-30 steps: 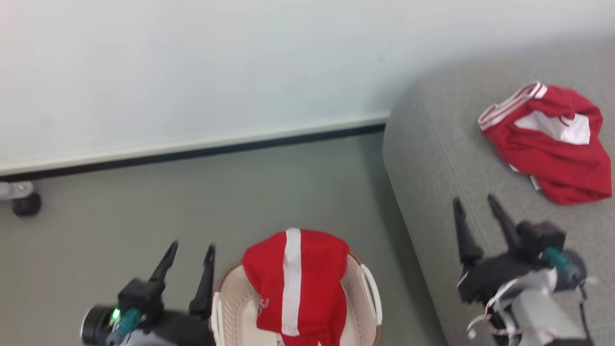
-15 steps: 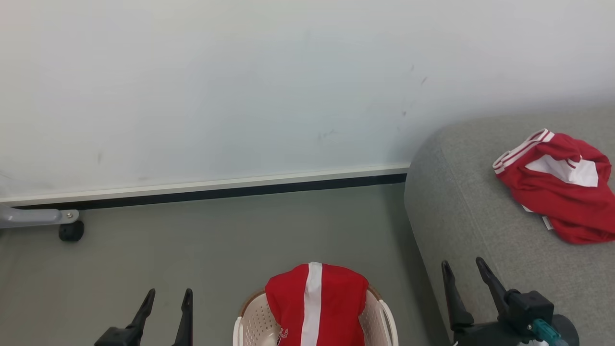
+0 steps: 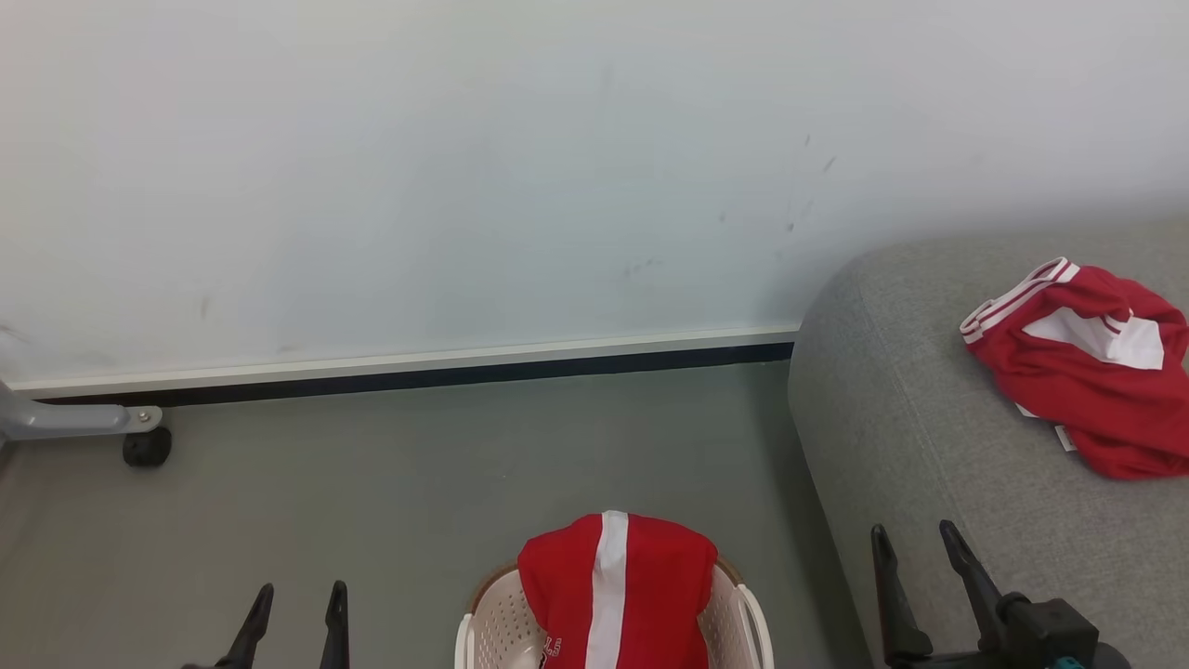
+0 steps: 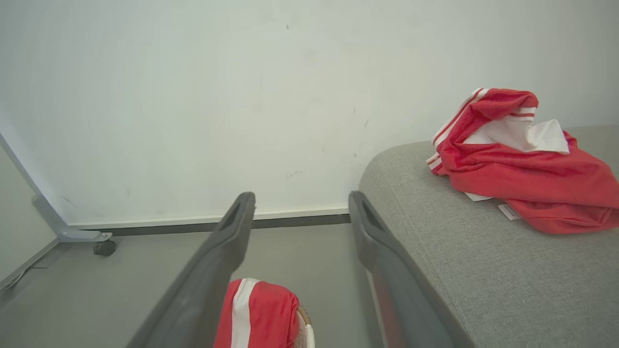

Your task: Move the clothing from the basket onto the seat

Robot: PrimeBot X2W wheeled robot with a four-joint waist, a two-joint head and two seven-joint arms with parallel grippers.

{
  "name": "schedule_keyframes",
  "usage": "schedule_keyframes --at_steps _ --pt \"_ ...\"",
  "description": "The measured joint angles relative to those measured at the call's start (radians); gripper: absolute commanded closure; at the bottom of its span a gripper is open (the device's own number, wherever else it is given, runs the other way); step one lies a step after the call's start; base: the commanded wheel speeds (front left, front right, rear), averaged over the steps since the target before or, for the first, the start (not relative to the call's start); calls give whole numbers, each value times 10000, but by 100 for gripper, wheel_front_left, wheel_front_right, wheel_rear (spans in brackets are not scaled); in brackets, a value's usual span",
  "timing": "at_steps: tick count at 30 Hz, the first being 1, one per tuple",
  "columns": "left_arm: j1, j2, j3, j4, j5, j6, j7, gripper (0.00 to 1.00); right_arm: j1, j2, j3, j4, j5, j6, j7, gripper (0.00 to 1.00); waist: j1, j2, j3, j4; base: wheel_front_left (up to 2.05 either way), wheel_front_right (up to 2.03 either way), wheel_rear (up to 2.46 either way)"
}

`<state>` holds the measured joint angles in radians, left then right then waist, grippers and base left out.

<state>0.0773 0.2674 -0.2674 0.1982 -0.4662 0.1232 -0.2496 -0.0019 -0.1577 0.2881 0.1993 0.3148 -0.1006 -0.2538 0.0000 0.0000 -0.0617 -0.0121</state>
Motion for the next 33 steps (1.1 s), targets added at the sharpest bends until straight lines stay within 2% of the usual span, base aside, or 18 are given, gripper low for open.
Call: schedule_keyframes --at_steps 33 --pt "171 -174 288 -612 468 2 0 0 142 -33 -401 -988 -165 -140 0 0 0 0 584 -263 0 0 0"
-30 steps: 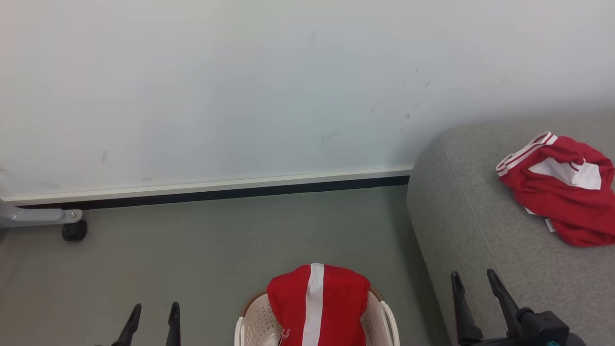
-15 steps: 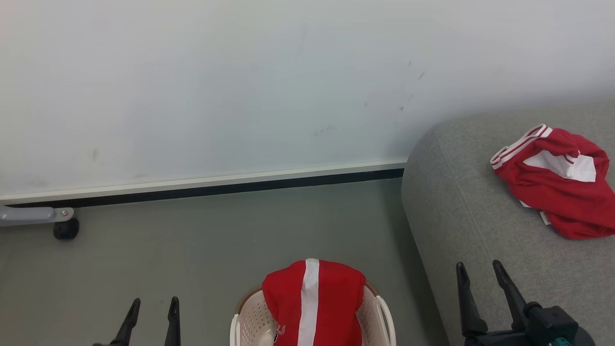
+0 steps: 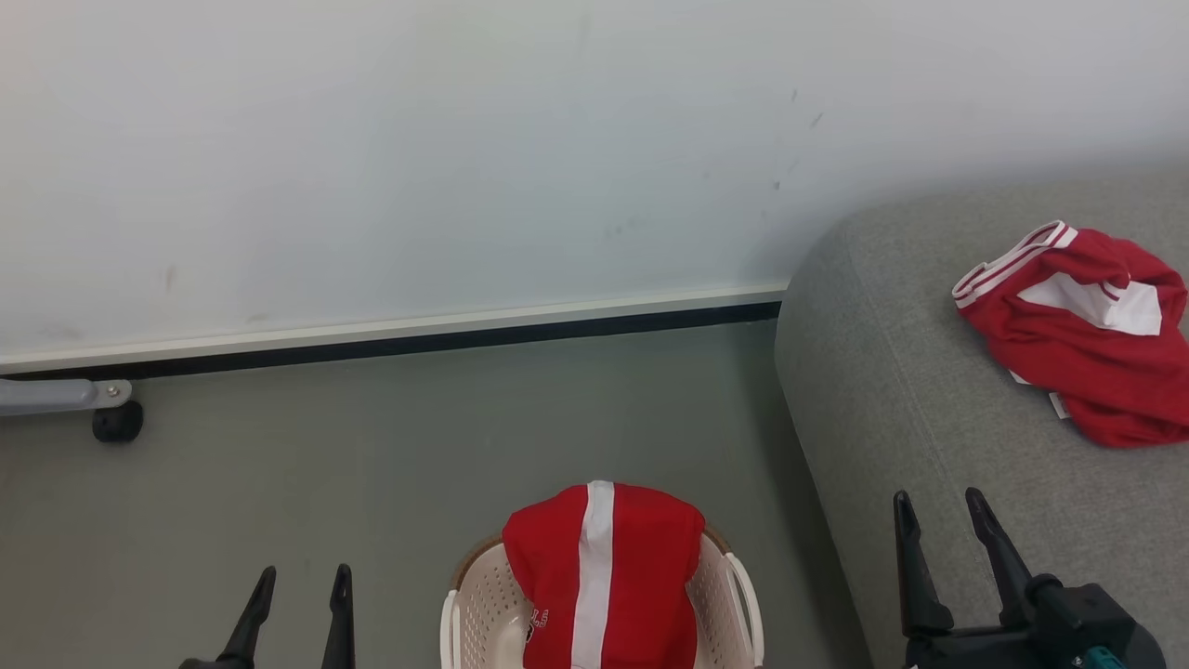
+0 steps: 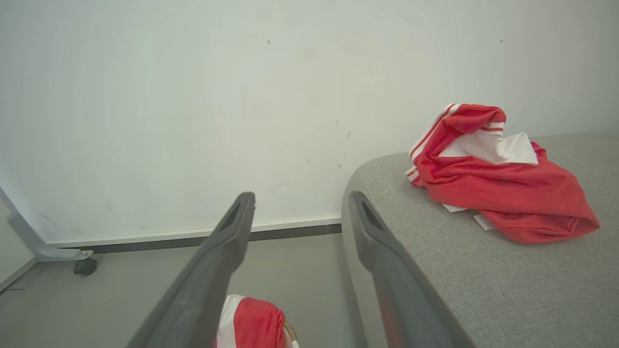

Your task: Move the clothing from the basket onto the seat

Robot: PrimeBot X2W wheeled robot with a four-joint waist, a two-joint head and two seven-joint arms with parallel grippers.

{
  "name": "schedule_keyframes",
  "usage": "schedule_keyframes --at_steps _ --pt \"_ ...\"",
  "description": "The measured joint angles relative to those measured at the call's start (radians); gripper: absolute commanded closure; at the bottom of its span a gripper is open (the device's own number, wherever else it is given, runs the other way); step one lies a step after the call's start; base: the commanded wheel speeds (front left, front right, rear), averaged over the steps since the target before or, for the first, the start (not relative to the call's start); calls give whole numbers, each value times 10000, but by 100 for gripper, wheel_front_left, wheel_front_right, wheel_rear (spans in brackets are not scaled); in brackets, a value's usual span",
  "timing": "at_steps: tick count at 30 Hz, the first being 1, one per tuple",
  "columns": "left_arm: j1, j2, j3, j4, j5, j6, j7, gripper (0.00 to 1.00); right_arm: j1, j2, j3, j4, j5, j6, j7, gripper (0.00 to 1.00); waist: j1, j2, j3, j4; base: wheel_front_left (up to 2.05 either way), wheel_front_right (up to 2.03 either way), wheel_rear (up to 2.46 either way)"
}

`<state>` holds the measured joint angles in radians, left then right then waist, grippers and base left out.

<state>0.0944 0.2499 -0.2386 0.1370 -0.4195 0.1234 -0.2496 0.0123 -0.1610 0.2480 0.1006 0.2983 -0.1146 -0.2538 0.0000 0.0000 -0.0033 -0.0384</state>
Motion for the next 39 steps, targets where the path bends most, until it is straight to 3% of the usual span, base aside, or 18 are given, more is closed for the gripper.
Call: schedule_keyframes --at_steps 9,20,39 --pt "-908 -102 -750 -54 520 -194 54 0 -746 -107 -255 -322 -2 0 2 0 1 0 821 -58 0 0 0" --pt "-2294 -600 -1645 1220 800 -543 729 0 -2024 -245 -280 -665 -267 2 75 0 2 1 2162 -270 0 0 0" --pt "-4252 -790 -2105 3369 1402 -719 1515 0 -3738 -109 -320 -1160 -278 25 142 0 2 2 4547 -1389 0 0 0"
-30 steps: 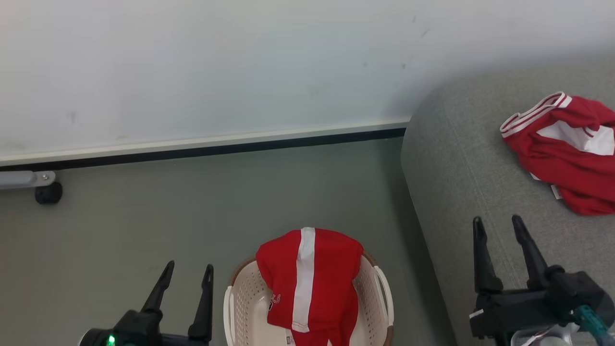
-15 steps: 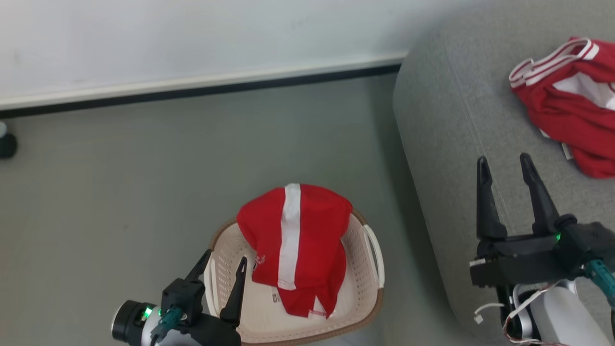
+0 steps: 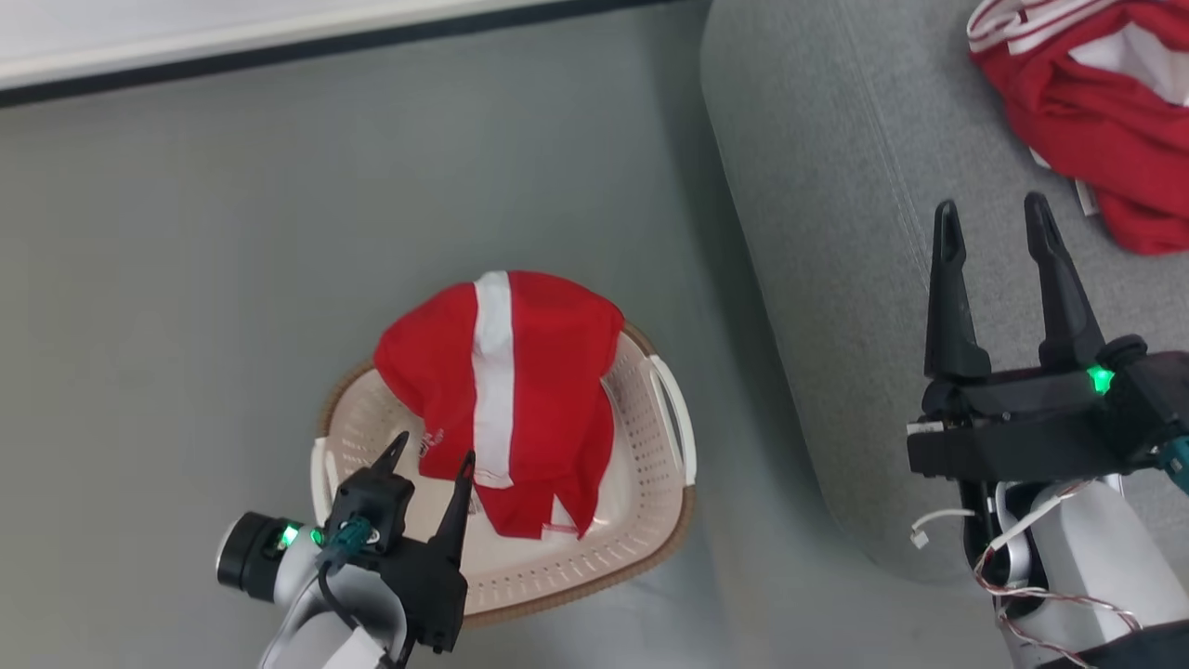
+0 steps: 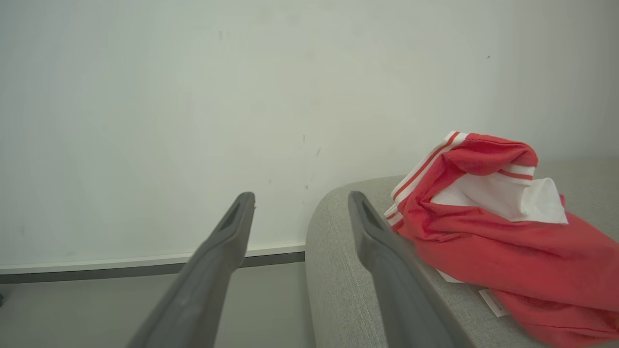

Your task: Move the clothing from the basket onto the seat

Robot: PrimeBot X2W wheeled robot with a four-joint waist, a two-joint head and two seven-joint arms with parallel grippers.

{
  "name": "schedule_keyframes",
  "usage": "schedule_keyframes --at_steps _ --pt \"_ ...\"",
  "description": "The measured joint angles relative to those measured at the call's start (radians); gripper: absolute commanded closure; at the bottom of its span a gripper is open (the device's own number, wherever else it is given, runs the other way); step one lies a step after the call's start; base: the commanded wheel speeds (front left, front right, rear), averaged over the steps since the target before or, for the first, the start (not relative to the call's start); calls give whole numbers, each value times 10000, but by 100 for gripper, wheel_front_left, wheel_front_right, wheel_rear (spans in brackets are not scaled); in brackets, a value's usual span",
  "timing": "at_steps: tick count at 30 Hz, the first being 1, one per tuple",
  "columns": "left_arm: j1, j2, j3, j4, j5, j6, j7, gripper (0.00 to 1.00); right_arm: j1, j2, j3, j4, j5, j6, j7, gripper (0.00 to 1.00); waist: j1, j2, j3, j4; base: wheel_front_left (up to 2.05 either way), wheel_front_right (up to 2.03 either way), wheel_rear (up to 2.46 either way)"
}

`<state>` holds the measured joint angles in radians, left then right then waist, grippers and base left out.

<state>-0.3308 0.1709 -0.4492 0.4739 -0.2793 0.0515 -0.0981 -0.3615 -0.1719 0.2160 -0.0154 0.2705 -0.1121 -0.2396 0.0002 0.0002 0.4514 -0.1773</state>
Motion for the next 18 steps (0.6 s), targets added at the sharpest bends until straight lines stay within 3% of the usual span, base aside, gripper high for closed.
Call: schedule_keyframes --at_steps 18 --pt "-1808 94 357 1041 326 98 274 0 -1529 401 50 -368 2 40 -54 0 -1 1 2415 -937 0 0 0"
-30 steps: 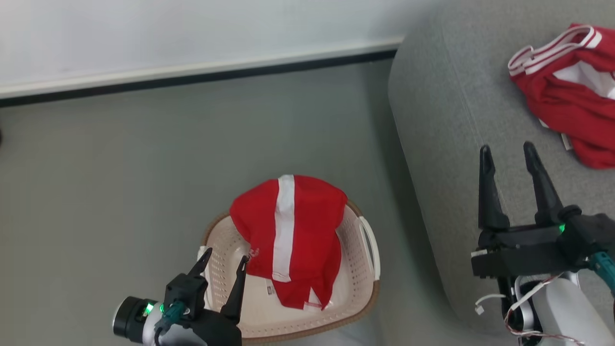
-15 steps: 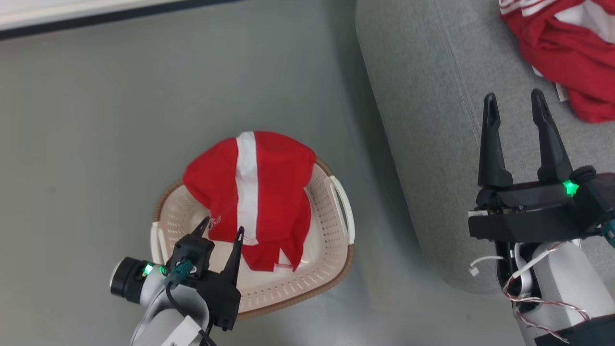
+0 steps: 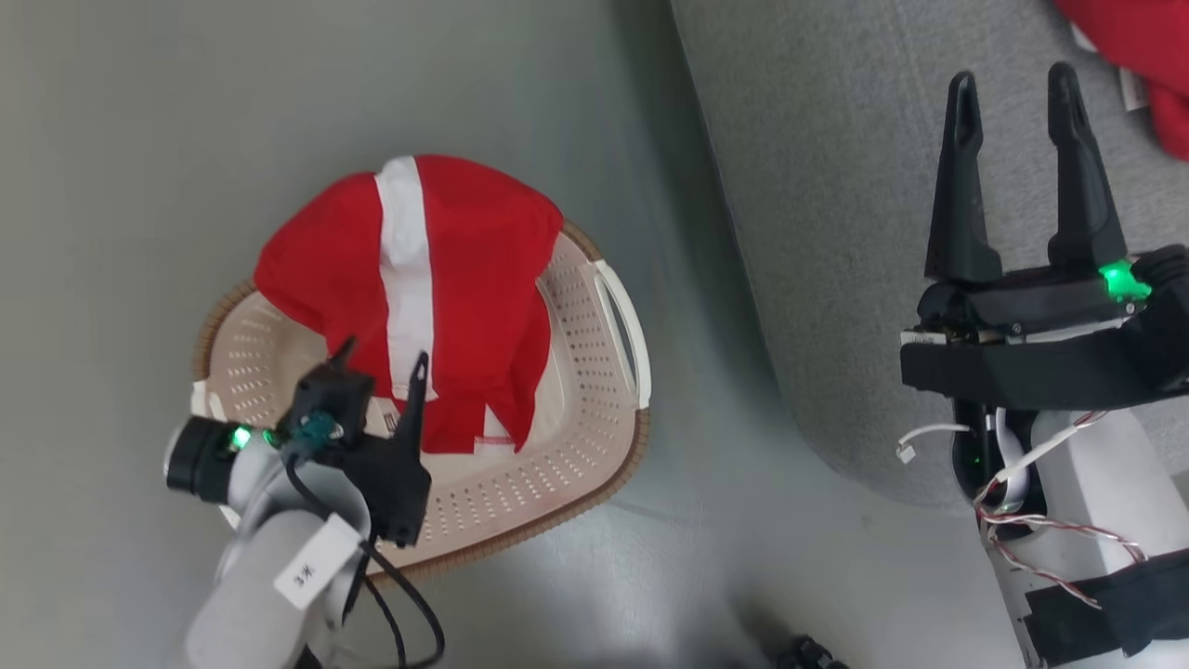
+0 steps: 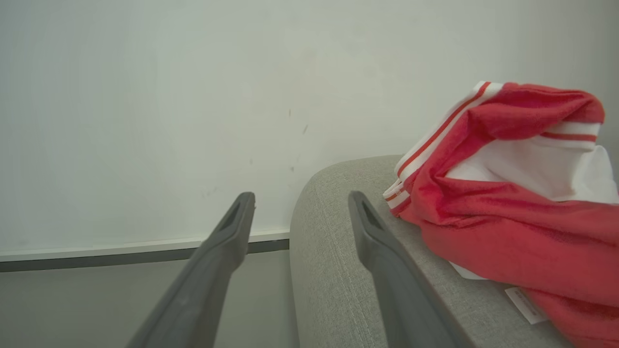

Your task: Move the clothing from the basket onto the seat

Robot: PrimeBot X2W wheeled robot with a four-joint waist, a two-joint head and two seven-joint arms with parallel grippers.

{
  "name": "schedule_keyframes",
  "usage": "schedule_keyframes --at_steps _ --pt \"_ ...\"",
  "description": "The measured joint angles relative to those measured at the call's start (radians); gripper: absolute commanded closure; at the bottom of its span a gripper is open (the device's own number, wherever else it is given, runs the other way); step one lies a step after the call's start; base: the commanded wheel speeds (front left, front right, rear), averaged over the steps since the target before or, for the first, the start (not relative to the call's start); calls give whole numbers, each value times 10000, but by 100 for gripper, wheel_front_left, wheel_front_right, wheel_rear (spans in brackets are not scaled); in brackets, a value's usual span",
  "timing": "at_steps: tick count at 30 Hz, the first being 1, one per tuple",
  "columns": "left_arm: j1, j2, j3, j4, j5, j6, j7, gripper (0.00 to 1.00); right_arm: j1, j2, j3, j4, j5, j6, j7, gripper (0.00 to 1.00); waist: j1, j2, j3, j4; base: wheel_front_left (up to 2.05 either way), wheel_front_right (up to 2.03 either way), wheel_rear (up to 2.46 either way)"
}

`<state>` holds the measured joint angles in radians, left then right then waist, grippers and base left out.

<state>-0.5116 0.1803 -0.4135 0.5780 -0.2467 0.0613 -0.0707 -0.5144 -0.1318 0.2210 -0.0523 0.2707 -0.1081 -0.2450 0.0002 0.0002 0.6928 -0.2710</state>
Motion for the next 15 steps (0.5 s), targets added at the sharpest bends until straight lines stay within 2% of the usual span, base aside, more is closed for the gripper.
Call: schedule_keyframes --at_steps 15 --pt "-1197 159 575 750 58 359 -121 0 -1193 192 -17 203 0 117 -46 0 0 -1 1793 -285 0 0 0"
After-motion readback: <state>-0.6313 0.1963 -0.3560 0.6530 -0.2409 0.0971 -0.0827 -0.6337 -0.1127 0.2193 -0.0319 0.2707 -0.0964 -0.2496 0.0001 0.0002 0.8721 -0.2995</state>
